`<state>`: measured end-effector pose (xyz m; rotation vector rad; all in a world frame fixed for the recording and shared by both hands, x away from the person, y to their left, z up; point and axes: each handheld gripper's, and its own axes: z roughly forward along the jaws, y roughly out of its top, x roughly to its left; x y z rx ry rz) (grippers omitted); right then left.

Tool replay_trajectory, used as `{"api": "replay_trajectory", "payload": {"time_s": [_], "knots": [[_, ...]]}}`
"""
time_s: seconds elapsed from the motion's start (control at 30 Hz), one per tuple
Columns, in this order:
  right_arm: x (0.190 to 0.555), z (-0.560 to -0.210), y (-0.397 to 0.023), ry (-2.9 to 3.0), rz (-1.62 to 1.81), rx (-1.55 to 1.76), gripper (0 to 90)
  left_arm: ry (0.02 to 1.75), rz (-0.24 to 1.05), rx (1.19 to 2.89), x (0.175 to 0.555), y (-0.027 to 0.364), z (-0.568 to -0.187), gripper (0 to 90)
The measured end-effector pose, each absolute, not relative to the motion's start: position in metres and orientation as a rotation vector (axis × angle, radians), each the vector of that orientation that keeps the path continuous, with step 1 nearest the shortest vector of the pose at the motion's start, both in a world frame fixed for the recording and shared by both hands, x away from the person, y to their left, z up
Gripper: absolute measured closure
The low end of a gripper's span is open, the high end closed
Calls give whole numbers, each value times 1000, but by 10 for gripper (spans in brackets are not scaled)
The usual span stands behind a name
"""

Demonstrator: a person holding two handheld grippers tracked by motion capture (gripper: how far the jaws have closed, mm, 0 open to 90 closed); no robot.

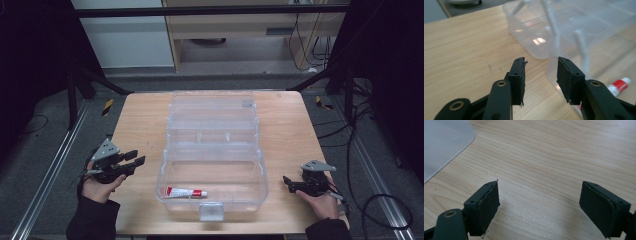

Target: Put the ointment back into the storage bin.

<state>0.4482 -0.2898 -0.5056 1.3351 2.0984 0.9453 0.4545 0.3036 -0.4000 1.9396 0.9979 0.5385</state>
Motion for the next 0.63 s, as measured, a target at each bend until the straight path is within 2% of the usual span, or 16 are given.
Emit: {"api": "replay_trajectory", "payload": {"time_s": [0.2, 0.33, 0.63], "knots": [[448, -506, -290, 2094, 946, 1340, 160, 1136, 596, 1905, 460, 316, -427, 494], [448, -506, -291, 2092, 941, 1336, 152, 1244, 622, 1891, 463, 329, -446, 387], [447, -505, -292, 2085, 948, 1335, 149, 1361, 688, 1879, 460, 346, -461, 295]]}}
